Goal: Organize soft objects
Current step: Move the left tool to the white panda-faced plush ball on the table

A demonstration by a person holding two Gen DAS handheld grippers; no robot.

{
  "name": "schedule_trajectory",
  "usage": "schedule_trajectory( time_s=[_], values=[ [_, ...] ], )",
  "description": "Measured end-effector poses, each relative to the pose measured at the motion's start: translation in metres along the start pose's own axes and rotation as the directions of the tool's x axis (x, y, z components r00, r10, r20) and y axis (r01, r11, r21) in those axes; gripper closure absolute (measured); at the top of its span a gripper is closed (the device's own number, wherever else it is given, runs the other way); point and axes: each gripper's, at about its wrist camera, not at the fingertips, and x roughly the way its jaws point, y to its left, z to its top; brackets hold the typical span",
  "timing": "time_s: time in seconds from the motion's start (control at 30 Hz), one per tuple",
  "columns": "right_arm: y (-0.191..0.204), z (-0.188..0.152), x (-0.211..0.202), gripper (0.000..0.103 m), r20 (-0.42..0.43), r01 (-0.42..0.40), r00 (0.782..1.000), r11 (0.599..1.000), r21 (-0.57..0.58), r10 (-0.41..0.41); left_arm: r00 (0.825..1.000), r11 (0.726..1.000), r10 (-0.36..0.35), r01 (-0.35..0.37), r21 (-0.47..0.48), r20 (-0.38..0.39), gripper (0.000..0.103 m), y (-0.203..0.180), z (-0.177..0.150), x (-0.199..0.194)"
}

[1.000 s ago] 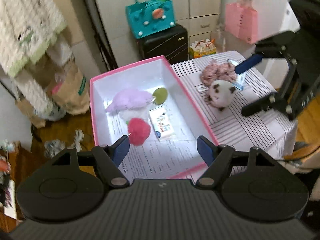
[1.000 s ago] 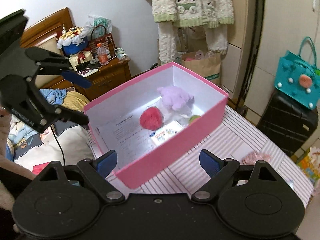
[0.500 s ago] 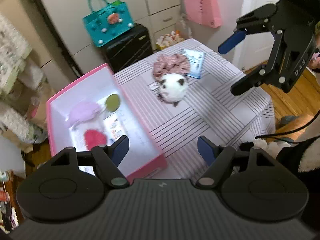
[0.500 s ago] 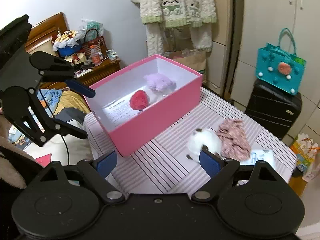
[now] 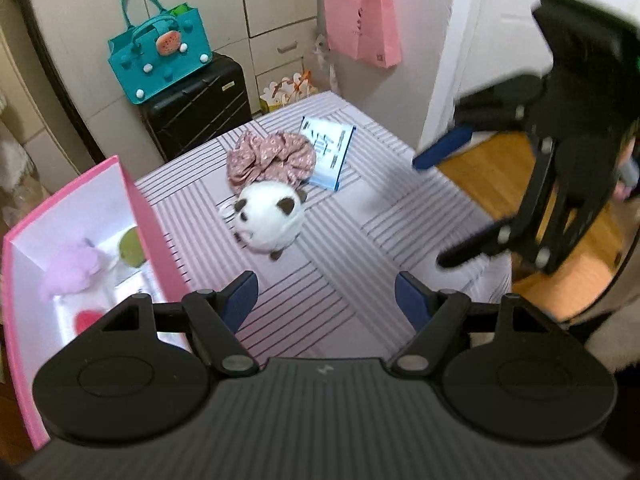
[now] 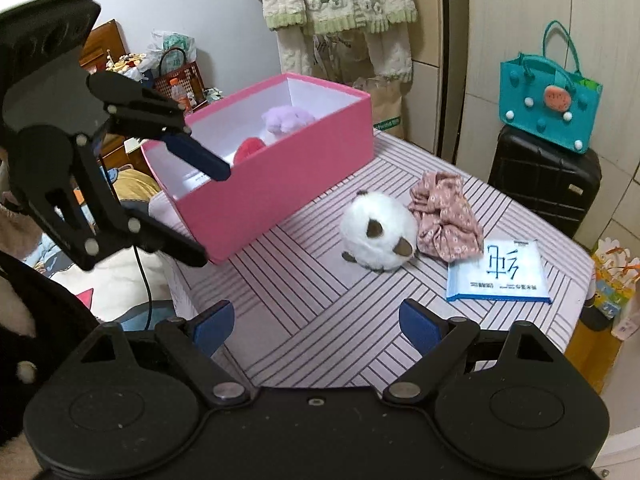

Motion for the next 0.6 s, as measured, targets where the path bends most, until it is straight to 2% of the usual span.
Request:
schedule_trajectory(
  time_s=[0.2, 0.3, 0.43, 0.6],
  values=[
    [-0.013, -0.013, 0.028, 0.011, 0.062, -0.011, 0.998, 1.000, -0.027, 0.013, 0.998, 0.994, -0.020, 0.027, -0.107, 0.067, 0.028, 0.009, 0.007, 0.021],
    [-0.013, -0.014, 0.043, 0.011, 0.117, 0.082, 0.990, 0.994, -0.073, -0.073, 0.997, 0.988, -0.020, 0.032, -0.153, 0.079, 0.028, 0.017, 0.011, 0.035],
    [-0.021, -0.013, 0.059, 0.011, 0.195, 0.127, 0.975, 0.987, -0.095, -0.106, 0.997, 0.982, 0.008, 0.007, -0.187, 0.079, 0.028, 0.028, 0.015, 0.053],
    [-0.034, -0.012, 0.082, 0.011, 0.255, 0.096, 0.965, 0.990, -0.104, -0.067, 0.999, 0.969, 0.026, -0.019, -0.246, 0.028, 0.028, 0.042, 0.023, 0.083]
  ],
)
